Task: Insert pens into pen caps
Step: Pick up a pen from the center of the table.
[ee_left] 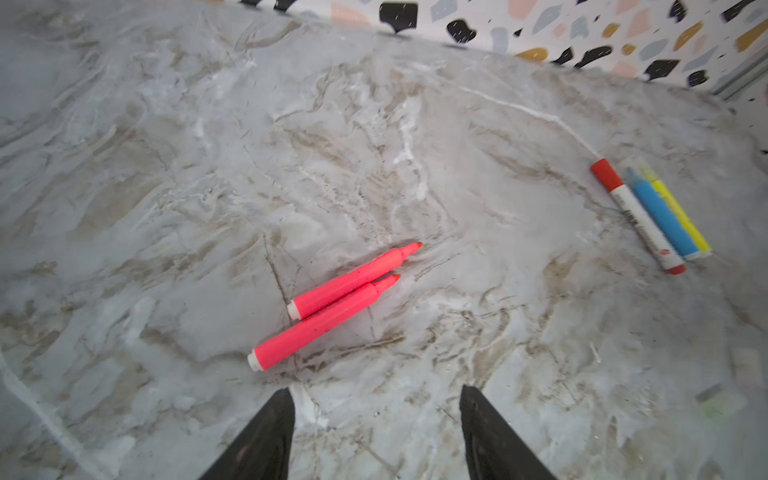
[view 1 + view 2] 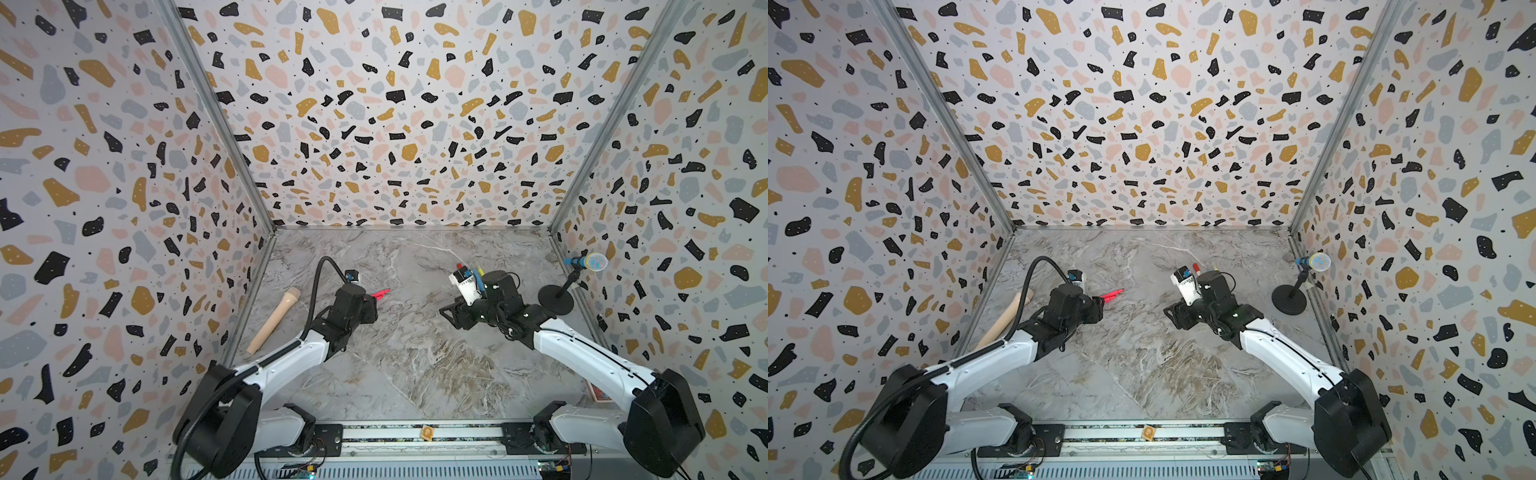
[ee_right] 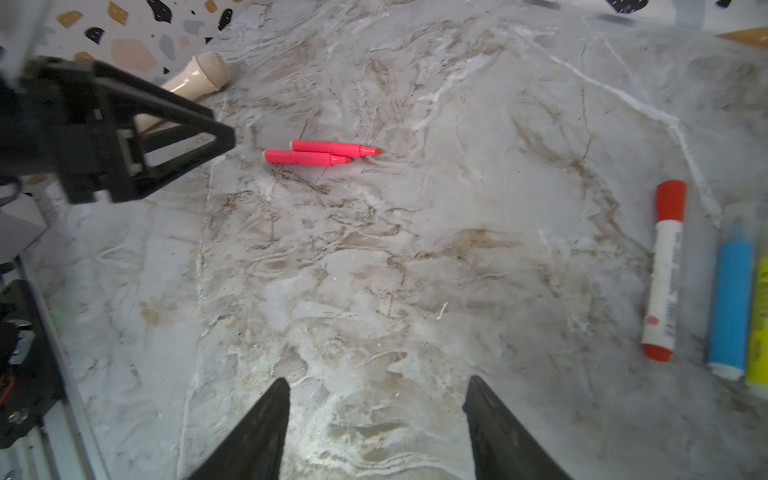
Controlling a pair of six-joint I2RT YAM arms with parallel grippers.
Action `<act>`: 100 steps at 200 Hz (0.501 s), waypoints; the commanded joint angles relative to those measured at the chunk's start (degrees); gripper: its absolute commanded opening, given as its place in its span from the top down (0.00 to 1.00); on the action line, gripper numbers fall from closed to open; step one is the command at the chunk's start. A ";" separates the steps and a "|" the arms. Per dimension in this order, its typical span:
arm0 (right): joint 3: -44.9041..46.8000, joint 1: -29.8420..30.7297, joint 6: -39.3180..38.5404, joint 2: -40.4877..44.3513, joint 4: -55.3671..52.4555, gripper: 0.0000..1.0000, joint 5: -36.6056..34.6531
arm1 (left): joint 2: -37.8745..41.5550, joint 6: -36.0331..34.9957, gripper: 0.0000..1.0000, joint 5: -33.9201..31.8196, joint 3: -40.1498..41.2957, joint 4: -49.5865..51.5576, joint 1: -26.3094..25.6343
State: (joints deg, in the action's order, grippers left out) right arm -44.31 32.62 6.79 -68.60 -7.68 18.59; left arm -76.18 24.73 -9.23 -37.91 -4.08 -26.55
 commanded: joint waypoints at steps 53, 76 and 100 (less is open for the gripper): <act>8.81 0.54 4.11 5.07 8.57 0.31 7.89 | -12.96 -4.11 0.40 3.92 -5.30 -1.12 5.48; 9.07 0.87 4.35 5.08 9.53 0.31 8.64 | -14.50 -5.45 0.40 3.74 -6.35 -0.85 5.91; 9.68 1.00 4.50 5.48 9.79 0.31 8.65 | -16.31 -6.36 0.40 4.66 -8.02 -0.40 6.45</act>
State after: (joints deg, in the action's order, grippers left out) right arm -35.11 33.21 10.52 -64.05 0.38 26.09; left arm -91.15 20.56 -5.82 -43.13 -4.05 -20.82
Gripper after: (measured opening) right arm 0.687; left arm 0.597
